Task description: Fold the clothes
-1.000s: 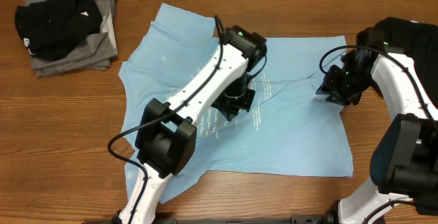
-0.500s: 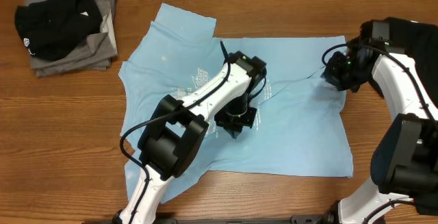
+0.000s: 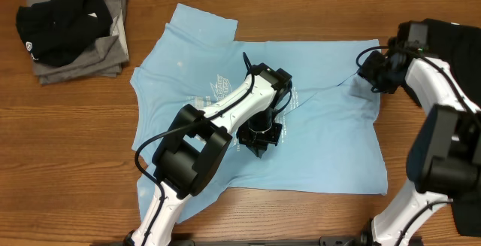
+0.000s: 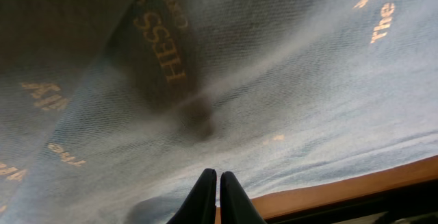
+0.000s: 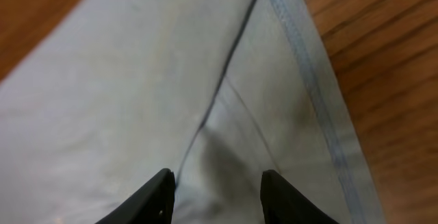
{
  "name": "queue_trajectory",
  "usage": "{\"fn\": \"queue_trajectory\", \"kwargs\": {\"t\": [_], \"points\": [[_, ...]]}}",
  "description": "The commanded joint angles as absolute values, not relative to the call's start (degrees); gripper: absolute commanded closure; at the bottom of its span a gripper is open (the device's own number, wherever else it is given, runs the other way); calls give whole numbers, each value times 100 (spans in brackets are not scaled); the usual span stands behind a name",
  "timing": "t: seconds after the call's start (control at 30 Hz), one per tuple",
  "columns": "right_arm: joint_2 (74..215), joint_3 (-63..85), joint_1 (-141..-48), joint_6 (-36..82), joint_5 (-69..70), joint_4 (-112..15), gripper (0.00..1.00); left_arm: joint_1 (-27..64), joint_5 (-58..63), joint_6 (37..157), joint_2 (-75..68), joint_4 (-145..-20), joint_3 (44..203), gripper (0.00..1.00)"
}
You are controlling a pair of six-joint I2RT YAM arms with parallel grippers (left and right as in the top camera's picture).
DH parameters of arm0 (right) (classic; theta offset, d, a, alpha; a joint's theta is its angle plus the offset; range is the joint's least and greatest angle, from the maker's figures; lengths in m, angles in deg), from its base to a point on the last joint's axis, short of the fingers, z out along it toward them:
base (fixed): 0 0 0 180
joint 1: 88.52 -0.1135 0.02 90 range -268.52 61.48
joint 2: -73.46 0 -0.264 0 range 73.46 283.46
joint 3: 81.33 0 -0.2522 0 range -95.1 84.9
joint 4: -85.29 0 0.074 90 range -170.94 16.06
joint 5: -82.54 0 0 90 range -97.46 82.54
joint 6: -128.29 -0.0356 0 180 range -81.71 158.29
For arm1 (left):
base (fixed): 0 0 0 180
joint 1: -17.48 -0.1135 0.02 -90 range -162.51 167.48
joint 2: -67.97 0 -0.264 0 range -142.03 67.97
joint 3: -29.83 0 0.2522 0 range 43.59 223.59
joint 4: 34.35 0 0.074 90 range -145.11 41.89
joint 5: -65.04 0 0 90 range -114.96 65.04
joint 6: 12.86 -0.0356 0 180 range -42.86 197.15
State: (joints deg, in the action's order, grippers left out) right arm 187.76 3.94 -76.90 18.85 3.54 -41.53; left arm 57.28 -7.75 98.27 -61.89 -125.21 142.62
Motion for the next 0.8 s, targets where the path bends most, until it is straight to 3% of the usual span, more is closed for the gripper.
{"fn": "queue_trajectory", "kwargs": {"t": [0.0, 0.2, 0.4, 0.77], "points": [[19143, 306, -7681, 2215, 226, -4371, 56, 5769, -714, 9919, -6071, -12540, 14179, 92], [19368, 308, -7699, 2379, -59, -4605, 57, 5769, -714, 9921, -6071, -12523, 14166, 88], [19394, 308, -7721, 2379, -336, -4620, 69, 5767, -714, 9921, -6071, -12516, 14166, 86], [19408, 308, -8105, 2656, -520, -4581, 67, 5769, -714, 9921, -6071, -12519, 14166, 84]]}}
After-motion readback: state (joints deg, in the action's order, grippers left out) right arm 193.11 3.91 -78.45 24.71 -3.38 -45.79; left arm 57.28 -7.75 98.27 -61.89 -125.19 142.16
